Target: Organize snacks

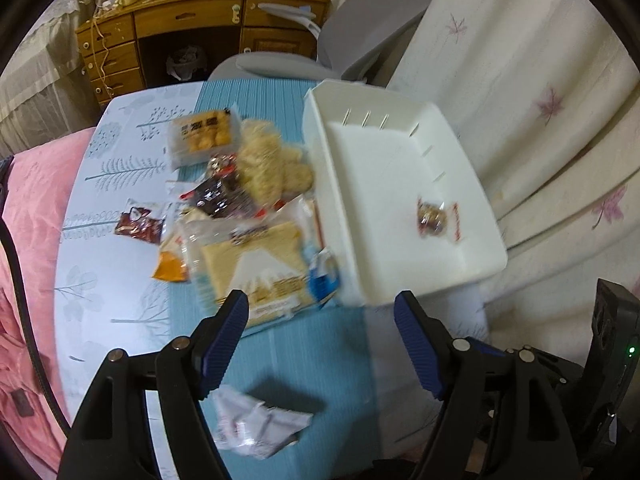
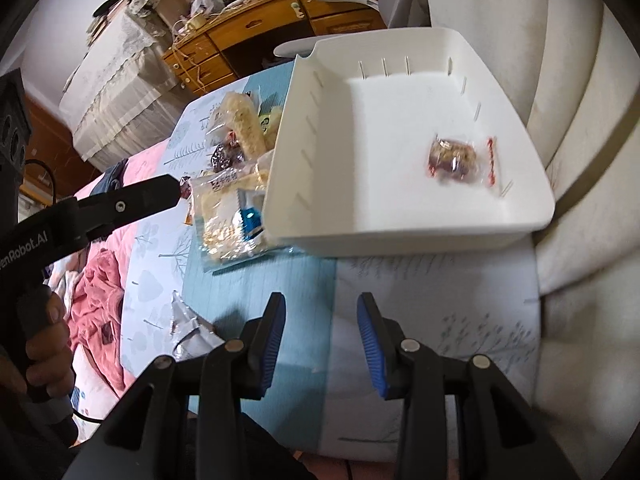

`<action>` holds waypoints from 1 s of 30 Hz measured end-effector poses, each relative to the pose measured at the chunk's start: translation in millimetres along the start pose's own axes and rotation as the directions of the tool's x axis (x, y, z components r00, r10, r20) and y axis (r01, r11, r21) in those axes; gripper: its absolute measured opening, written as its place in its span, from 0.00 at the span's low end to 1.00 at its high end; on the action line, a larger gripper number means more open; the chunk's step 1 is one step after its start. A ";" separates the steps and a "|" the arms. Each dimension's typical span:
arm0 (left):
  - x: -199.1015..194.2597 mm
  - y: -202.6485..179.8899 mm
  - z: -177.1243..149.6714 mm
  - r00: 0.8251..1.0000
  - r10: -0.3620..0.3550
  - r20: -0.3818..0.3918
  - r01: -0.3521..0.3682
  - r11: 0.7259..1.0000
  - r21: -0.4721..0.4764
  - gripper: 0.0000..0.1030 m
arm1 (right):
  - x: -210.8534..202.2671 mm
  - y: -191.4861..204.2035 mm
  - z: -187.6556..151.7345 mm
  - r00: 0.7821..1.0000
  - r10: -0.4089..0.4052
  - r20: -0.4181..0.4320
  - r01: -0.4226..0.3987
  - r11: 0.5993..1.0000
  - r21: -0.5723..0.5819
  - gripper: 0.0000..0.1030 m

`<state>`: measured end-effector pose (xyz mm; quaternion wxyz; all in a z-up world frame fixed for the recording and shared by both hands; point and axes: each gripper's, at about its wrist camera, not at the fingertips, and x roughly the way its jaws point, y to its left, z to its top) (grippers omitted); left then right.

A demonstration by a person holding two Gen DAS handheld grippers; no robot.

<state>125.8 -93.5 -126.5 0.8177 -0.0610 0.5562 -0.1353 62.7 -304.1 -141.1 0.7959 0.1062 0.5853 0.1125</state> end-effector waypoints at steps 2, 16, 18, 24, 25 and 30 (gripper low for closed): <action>0.0 10.0 -0.6 1.000 -0.006 -0.026 0.006 1.000 0.022 0.73 | 3.0 7.3 -7.1 1.000 -0.005 0.004 0.005 1.000 0.029 0.41; 23.0 53.9 14.1 0.985 0.030 -0.171 0.022 0.956 0.294 0.87 | 27.9 61.7 -51.1 0.998 -0.052 0.031 0.041 0.958 0.285 0.68; 31.8 56.5 16.2 0.980 0.045 -0.193 0.026 0.938 0.347 0.88 | 31.3 65.7 -56.5 0.998 -0.059 0.035 0.044 0.947 0.317 0.77; 65.7 58.4 16.6 0.964 0.113 -0.242 0.020 0.874 0.486 0.89 | 49.4 80.8 -76.0 0.999 -0.032 0.029 0.017 0.906 0.423 0.79; 70.8 58.4 16.3 0.961 0.123 -0.247 0.017 0.866 0.500 0.89 | 52.1 83.5 -78.8 0.999 -0.026 0.030 0.010 0.901 0.433 0.80; 96.3 51.4 13.2 0.953 0.174 -0.249 0.000 0.820 0.573 0.91 | 66.7 97.5 -88.9 1.000 -0.005 0.016 -0.003 0.889 0.459 0.85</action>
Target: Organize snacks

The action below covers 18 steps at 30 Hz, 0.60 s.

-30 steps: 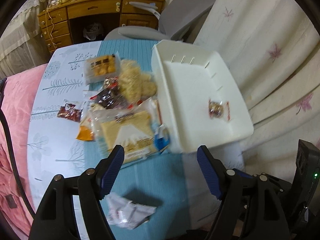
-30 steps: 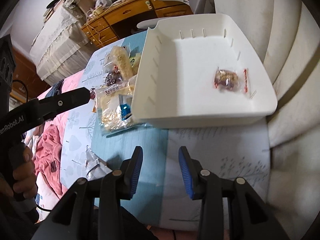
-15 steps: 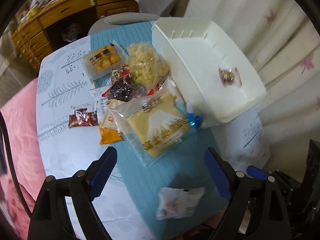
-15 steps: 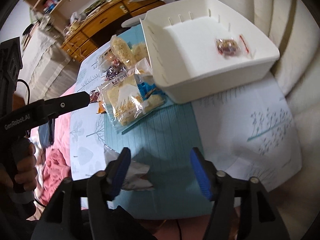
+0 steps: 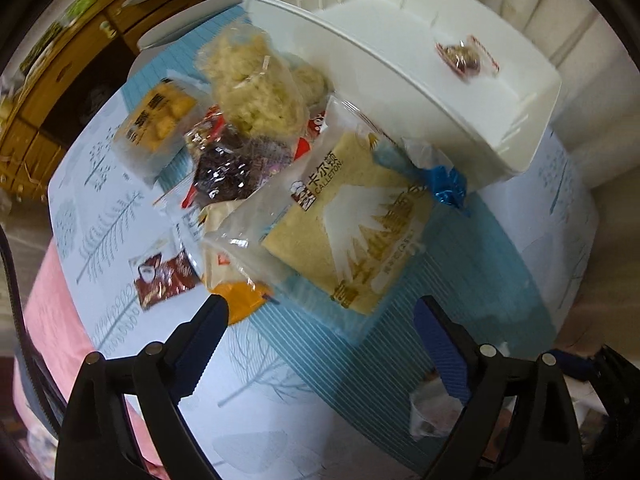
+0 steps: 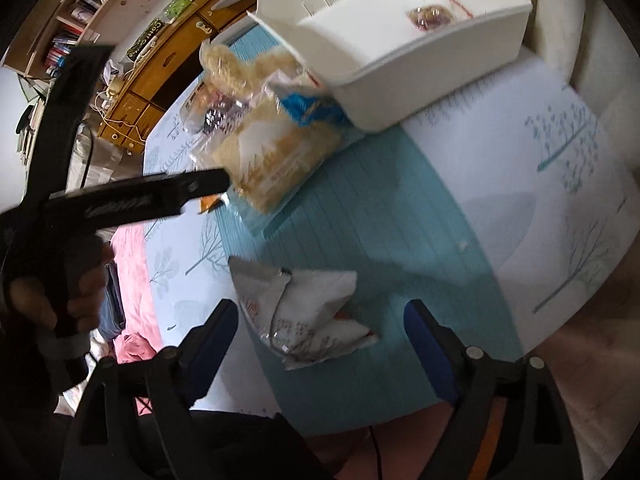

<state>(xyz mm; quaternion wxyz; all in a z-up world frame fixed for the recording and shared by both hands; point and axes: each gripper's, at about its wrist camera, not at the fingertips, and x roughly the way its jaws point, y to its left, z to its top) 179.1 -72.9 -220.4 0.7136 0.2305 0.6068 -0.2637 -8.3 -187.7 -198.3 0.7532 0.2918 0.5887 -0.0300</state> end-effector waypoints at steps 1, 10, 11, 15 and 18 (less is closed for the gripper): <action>3.4 -2.7 2.1 1.000 0.007 -0.001 -0.007 1.000 0.016 0.91 | 2.4 1.9 -2.9 1.000 0.002 -0.004 -0.002 1.000 0.000 0.85; 36.4 -35.7 14.1 0.994 0.106 -0.030 -0.099 0.980 0.173 0.97 | 31.6 18.6 -19.0 0.999 -0.009 -0.046 0.008 0.999 -0.034 0.87; 40.2 -39.7 14.7 0.992 0.124 -0.027 -0.117 0.974 0.194 0.98 | 34.4 20.3 -20.3 0.999 -0.017 -0.044 0.015 0.999 -0.039 0.87; 53.6 -49.2 17.0 0.984 0.177 -0.032 -0.165 0.960 0.227 0.99 | 42.2 22.5 -22.6 0.999 -0.033 -0.028 0.032 0.999 -0.039 0.87; 60.4 -53.2 18.8 0.978 0.208 -0.027 -0.195 0.949 0.248 0.99 | 46.7 21.7 -21.6 0.999 -0.047 -0.014 0.047 0.998 -0.038 0.87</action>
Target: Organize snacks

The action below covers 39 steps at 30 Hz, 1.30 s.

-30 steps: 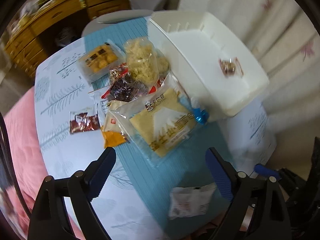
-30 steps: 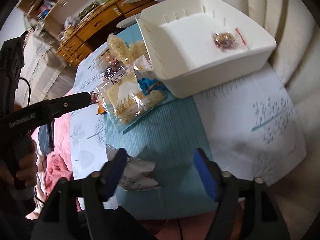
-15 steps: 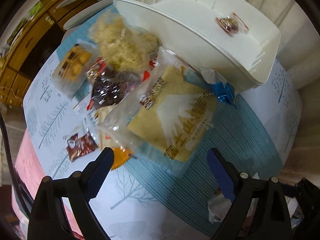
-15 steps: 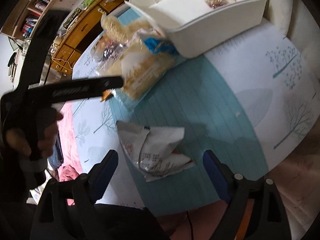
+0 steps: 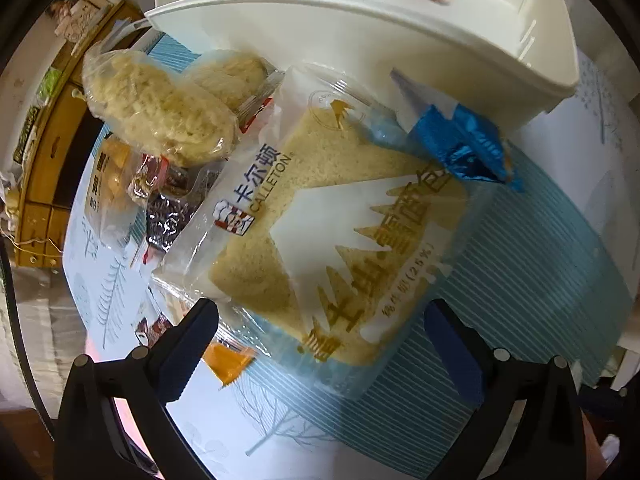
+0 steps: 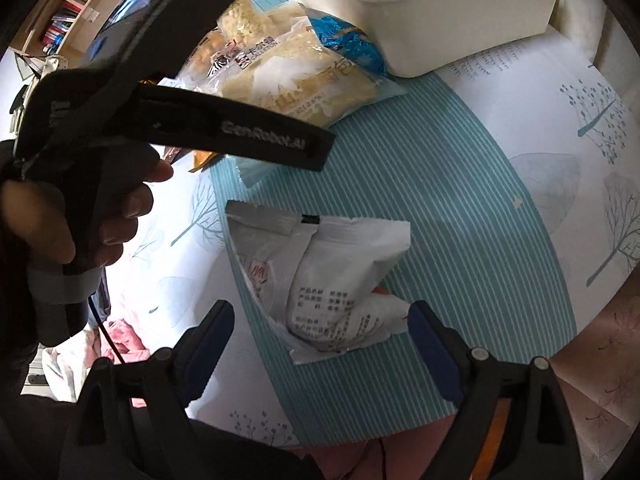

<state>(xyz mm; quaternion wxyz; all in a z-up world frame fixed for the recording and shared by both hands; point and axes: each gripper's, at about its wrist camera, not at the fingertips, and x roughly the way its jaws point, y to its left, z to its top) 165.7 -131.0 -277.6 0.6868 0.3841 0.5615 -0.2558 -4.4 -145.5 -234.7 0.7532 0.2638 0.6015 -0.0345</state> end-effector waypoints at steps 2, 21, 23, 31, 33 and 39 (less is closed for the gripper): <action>3.1 -1.9 1.9 1.000 0.017 -0.001 -0.017 1.000 0.006 0.99 | 3.4 -0.4 0.8 1.000 -0.011 0.006 0.011 1.000 0.001 0.87; 2.7 -1.6 -8.7 0.986 0.007 0.168 -0.013 0.999 0.029 0.86 | 18.7 3.1 3.1 1.000 -0.013 -0.005 0.013 0.999 -0.034 0.52; 1.1 -3.9 -12.9 0.982 0.014 0.187 -0.021 0.999 0.037 0.79 | 17.5 1.6 2.7 1.000 -0.016 -0.006 0.016 0.999 -0.033 0.52; -5.4 -7.9 -25.5 0.966 0.056 0.251 -0.065 0.997 0.030 0.61 | 8.4 -8.1 1.7 1.000 -0.027 -0.005 0.027 0.999 -0.018 0.51; -6.7 -5.2 -27.1 0.963 0.066 0.261 -0.075 0.997 0.025 0.58 | 5.6 -11.1 2.1 1.000 -0.030 -0.003 0.030 0.999 -0.012 0.51; -15.5 4.1 -33.6 0.957 0.082 0.280 -0.084 0.996 -0.008 0.51 | -4.1 -16.9 2.0 0.999 -0.033 0.016 0.033 0.999 -0.002 0.51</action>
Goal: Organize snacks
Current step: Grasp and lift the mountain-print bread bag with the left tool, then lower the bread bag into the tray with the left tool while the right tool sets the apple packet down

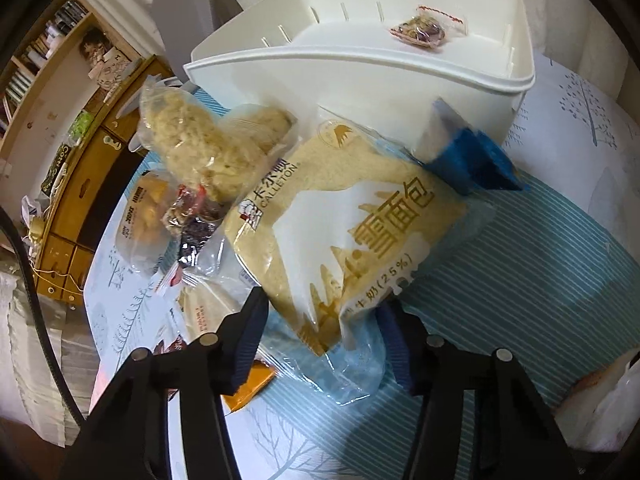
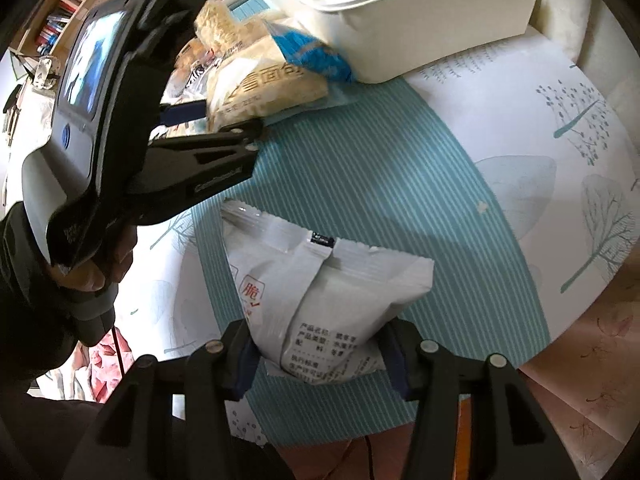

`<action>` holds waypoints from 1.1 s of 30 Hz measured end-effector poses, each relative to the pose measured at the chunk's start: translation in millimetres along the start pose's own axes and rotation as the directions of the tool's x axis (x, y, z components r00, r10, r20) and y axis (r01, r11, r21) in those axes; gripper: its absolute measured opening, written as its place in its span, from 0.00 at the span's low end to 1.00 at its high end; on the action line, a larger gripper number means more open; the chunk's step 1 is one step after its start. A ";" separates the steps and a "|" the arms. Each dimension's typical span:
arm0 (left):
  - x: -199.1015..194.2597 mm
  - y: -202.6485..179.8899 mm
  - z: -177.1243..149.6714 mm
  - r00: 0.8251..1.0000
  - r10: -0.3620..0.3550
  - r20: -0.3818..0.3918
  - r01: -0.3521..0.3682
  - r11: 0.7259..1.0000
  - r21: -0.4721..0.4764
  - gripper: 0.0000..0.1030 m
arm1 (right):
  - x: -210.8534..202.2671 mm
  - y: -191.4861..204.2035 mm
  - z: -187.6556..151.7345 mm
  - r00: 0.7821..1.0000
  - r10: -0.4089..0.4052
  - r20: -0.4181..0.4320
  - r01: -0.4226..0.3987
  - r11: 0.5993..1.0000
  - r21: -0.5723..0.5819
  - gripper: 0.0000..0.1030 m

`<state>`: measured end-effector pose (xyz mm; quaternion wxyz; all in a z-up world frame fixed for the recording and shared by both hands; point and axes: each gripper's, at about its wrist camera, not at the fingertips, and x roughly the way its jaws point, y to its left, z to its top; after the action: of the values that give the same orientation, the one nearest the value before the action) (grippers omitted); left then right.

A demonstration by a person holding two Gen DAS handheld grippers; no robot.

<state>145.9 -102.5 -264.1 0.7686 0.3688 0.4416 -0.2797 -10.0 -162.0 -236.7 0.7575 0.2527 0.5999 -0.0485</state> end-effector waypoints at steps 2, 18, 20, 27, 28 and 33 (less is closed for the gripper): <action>-2.9 2.6 0.4 1.000 -0.001 0.001 0.001 1.000 -0.009 0.50 | -6.2 -5.0 2.2 1.000 -0.001 0.007 0.001 1.000 -0.004 0.51; -60.7 32.3 -10.8 0.999 0.041 -0.008 -0.042 0.976 -0.215 0.47 | -55.4 -8.1 37.1 0.997 0.036 0.062 -0.028 0.991 -0.128 0.51; -70.1 35.7 -12.7 0.999 0.040 -0.010 -0.042 0.967 -0.252 0.47 | -61.7 -6.5 45.3 0.997 0.048 0.068 -0.036 0.987 -0.157 0.51; -113.4 45.2 -11.8 0.997 0.066 0.026 -0.051 0.923 -0.383 0.47 | -83.7 3.8 70.7 0.992 0.088 0.094 -0.061 0.963 -0.261 0.51; -120.6 46.7 -10.0 0.997 0.073 0.037 -0.052 0.914 -0.403 0.47 | -87.2 4.2 75.3 0.991 0.093 0.100 -0.063 0.959 -0.276 0.51; -151.9 52.1 0.1 0.987 0.103 0.119 -0.032 0.873 -0.487 0.47 | -106.2 1.6 94.5 0.985 0.114 0.132 -0.065 0.942 -0.331 0.51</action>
<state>116.4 -57.0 -113.0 0.8750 0.1595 0.4287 -0.1586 44.9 -226.7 -122.6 0.8329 0.1471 0.5292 0.0668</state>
